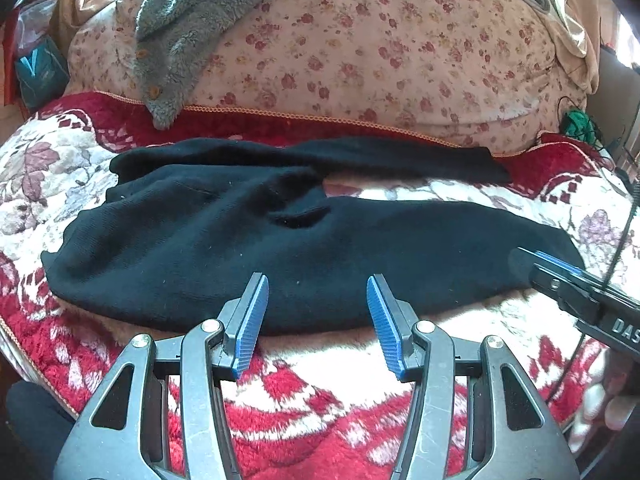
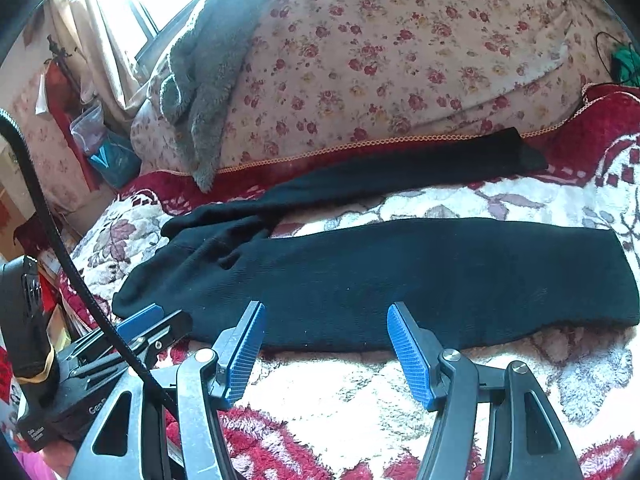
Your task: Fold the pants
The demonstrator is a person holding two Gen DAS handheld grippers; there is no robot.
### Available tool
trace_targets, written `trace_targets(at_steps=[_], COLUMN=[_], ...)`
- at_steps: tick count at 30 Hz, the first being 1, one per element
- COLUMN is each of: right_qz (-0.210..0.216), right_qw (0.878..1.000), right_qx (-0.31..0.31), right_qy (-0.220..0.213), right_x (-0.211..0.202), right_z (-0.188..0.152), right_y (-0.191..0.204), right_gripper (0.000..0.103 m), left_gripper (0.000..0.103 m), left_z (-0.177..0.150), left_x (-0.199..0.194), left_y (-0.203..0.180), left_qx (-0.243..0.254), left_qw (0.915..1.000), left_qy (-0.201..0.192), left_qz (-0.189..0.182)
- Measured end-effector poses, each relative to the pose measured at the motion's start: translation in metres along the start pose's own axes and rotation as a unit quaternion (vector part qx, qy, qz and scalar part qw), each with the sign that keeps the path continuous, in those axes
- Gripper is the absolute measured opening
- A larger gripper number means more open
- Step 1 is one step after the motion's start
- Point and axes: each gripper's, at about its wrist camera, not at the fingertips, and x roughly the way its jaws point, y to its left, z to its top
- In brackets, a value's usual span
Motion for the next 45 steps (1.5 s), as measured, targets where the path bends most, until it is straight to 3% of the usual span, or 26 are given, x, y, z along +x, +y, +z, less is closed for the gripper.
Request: trace_targets(at_steps=[6, 17, 22, 33, 41, 45], right_qz=[-0.035, -0.106, -0.129, -0.093, -0.096, -0.095], right_qw=[0.999, 0.993, 0.991, 0.994, 0.995, 0.994], right_qx=[0.005, 0.060, 0.037, 0.058, 0.035, 0.053], right_qy=[0.005, -0.005, -0.018, -0.018, 0.000, -0.004], right_x=[0.006, 0.020, 0.026, 0.027, 0.033, 0.016], right_z=[-0.002, 0.004, 0.006, 0.006, 0.004, 0.004], right_y=[-0.011, -0.067, -0.065, -0.076, -0.072, -0.077], right_gripper=[0.062, 0.062, 0.062, 0.062, 0.068, 0.061], left_gripper=[0.051, 0.051, 0.051, 0.062, 0.062, 0.062], left_z=[0.006, 0.019, 0.017, 0.010, 0.009, 0.004], left_x=[0.021, 0.063, 0.071, 0.073, 0.072, 0.058], left_y=[-0.005, -0.016, -0.017, -0.012, -0.018, -0.016], left_qx=[0.005, 0.016, 0.021, 0.006, 0.022, 0.044], left_qw=[0.9999, 0.9994, 0.9990, 0.9997, 0.9994, 0.9984], left_qy=[-0.005, -0.003, -0.006, -0.021, -0.017, -0.018], left_qz=[0.012, 0.032, 0.039, 0.008, 0.021, 0.032])
